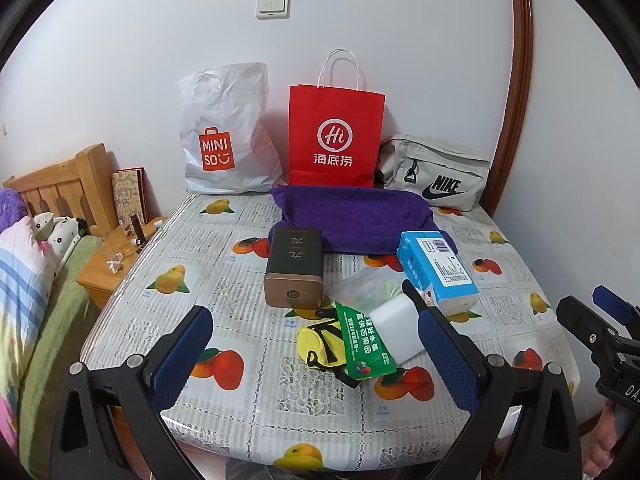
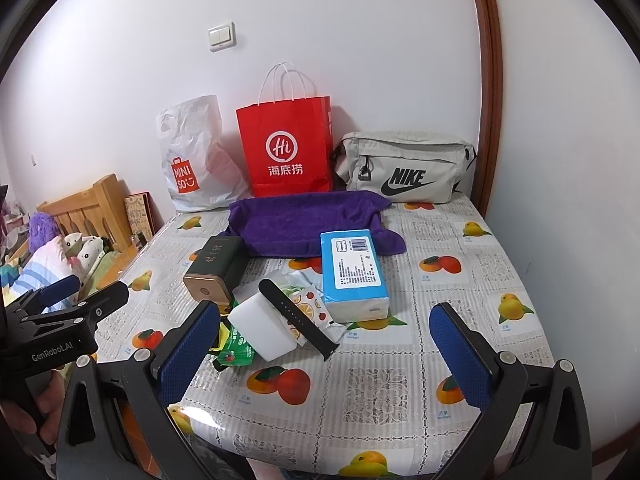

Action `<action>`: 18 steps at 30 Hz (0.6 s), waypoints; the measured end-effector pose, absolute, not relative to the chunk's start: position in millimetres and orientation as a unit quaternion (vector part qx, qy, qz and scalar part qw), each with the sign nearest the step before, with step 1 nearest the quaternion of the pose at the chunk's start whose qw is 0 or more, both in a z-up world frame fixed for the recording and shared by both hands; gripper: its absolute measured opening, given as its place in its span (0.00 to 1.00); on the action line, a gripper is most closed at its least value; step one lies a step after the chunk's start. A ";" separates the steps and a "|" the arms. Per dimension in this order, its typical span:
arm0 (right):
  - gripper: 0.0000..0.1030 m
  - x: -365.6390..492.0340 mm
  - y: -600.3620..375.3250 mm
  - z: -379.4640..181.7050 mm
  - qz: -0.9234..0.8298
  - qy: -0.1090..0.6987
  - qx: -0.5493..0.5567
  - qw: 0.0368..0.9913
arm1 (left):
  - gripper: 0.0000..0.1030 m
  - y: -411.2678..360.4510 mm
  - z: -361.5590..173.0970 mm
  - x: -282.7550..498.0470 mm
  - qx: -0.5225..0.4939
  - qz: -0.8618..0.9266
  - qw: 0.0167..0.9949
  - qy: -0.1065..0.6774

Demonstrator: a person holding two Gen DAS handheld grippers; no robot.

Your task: Organize soft objects

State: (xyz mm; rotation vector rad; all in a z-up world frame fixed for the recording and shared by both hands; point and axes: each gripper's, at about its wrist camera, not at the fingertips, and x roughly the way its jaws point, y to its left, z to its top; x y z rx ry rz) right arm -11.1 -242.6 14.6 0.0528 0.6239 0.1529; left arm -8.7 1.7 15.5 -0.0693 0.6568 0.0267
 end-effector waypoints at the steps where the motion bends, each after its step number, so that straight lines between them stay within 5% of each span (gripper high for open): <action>1: 1.00 -10.9 -242.9 14.5 0.075 0.307 0.027 0.949 | 1.00 1.7 15.4 -8.7 -0.034 0.012 0.946 0.322; 18: 1.00 -12.3 -240.2 12.1 0.075 0.310 0.025 0.948 | 1.00 2.9 17.3 -12.4 -0.035 0.014 0.946 0.321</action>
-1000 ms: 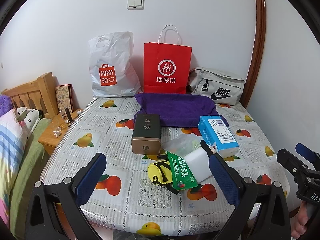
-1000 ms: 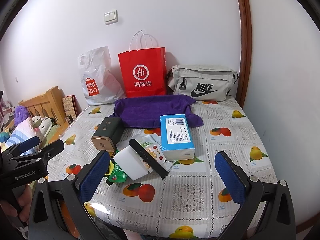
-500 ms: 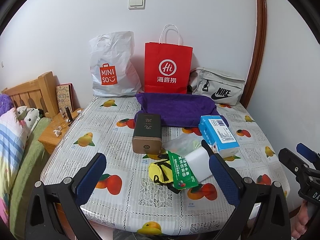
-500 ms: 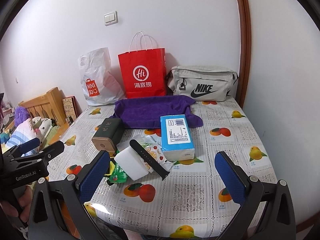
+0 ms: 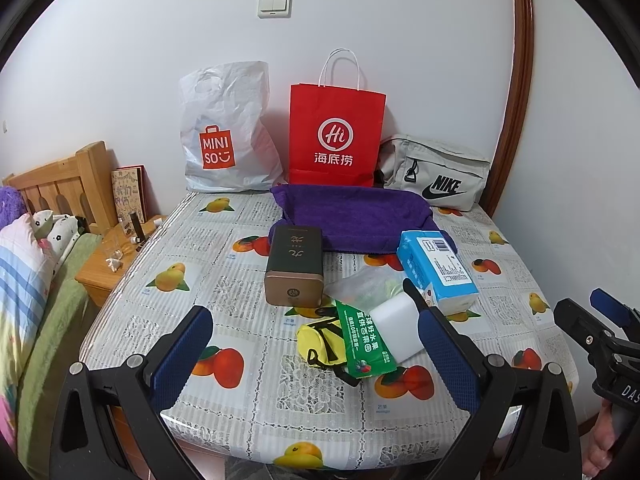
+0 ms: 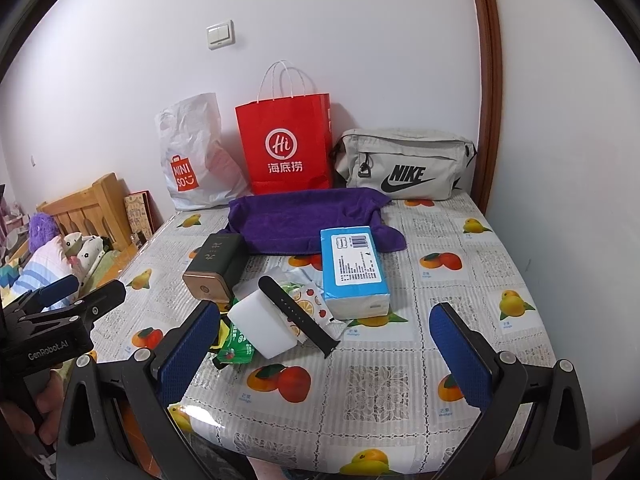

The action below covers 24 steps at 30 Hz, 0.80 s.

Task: Organize soft objects
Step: 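Grasp the white sponge block with the left tool while the right tool reaches toward the black watch strap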

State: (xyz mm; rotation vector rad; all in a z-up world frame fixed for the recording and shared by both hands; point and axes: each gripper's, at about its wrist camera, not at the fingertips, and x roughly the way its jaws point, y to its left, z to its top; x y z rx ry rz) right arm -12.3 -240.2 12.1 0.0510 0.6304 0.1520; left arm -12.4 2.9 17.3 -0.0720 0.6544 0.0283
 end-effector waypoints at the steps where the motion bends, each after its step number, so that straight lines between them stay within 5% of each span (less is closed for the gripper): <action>1: 1.00 -12.2 -239.7 12.0 0.074 0.310 0.025 0.948 | 1.00 3.0 17.0 -12.4 -0.036 0.013 0.946 0.321; 24: 1.00 26.1 -237.2 -40.8 0.088 0.356 0.000 0.930 | 1.00 6.1 -37.4 23.3 -0.046 -0.018 0.927 0.372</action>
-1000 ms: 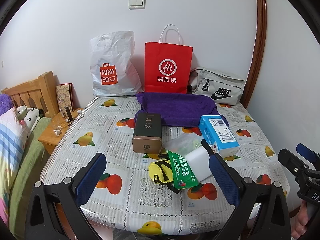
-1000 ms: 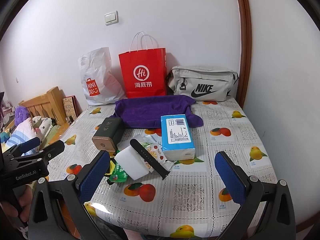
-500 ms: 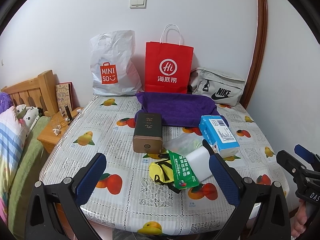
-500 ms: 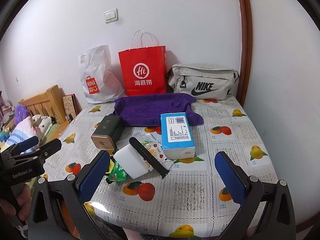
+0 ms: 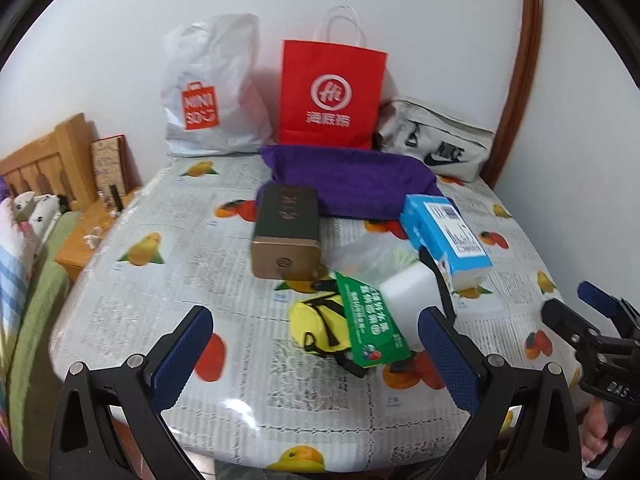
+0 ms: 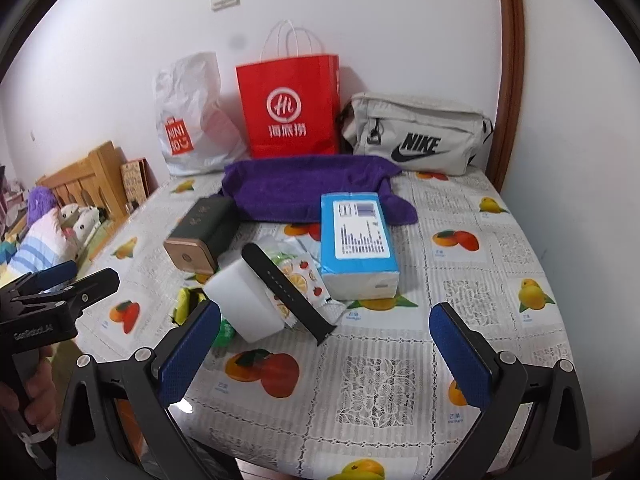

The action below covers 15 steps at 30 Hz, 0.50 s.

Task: Organize soft objects
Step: 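Grasp the white sponge block with the left tool while the right tool reaches toward the black watch strap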

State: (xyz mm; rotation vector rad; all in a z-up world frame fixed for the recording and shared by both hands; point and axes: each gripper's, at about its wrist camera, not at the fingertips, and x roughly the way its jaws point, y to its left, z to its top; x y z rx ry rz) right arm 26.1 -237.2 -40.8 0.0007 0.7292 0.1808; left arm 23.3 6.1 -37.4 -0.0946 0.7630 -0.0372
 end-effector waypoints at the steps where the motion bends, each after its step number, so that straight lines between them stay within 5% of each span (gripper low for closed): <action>1: 1.00 28.7 -237.2 -43.9 0.087 0.360 -0.001 0.929 | 1.00 3.2 -41.4 25.0 -0.045 -0.026 0.926 0.374; 15: 0.97 58.4 -254.5 -90.5 0.088 0.388 -0.012 0.918 | 1.00 -33.4 -91.5 68.7 -0.065 -0.093 0.902 0.417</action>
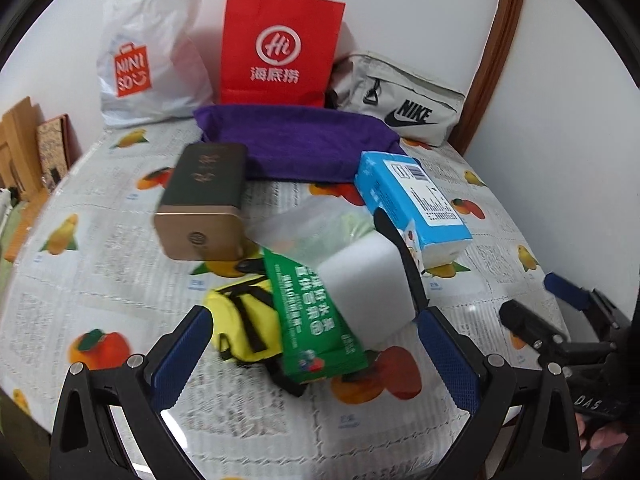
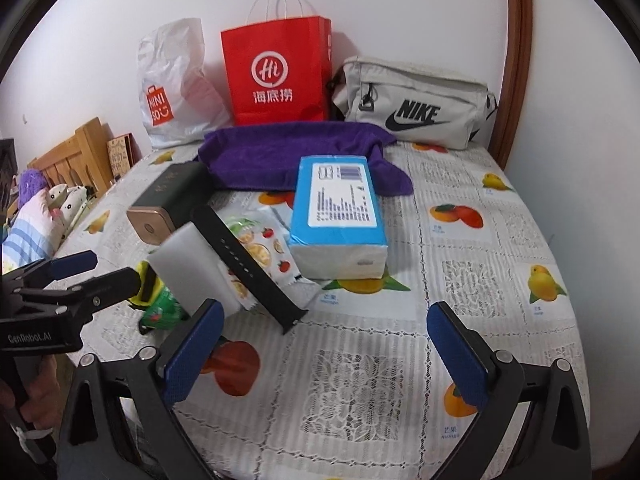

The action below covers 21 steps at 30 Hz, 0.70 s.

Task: Organize soft objects
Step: 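Grasp the white sponge block with the left tool while the right tool reaches toward the black watch strap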

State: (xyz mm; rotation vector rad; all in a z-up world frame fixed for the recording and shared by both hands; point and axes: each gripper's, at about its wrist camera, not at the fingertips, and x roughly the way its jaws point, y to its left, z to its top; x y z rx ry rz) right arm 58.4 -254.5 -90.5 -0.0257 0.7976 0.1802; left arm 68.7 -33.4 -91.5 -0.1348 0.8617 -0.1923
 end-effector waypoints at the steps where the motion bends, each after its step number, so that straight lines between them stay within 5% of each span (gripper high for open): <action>1: 0.97 60.7 -256.6 -93.7 0.089 0.391 -0.010 0.916 | 1.00 -36.2 -95.1 72.5 -0.070 -0.098 0.899 0.421; 12: 0.96 84.9 -268.2 -132.5 0.105 0.425 0.003 0.899 | 0.99 -61.4 -112.8 101.8 -0.071 -0.117 0.892 0.430; 15: 0.96 89.4 -269.7 -139.1 0.109 0.431 0.007 0.895 | 0.85 -63.8 -115.3 108.6 -0.074 -0.112 0.894 0.427; 17: 0.96 91.6 -269.6 -141.9 0.114 0.432 0.007 0.894 | 0.59 -62.1 -116.3 111.4 -0.082 -0.110 0.896 0.422; 21: 0.92 95.9 -264.3 -143.4 0.124 0.430 0.008 0.894 | 0.54 -52.1 -117.8 115.2 -0.105 -0.126 0.891 0.424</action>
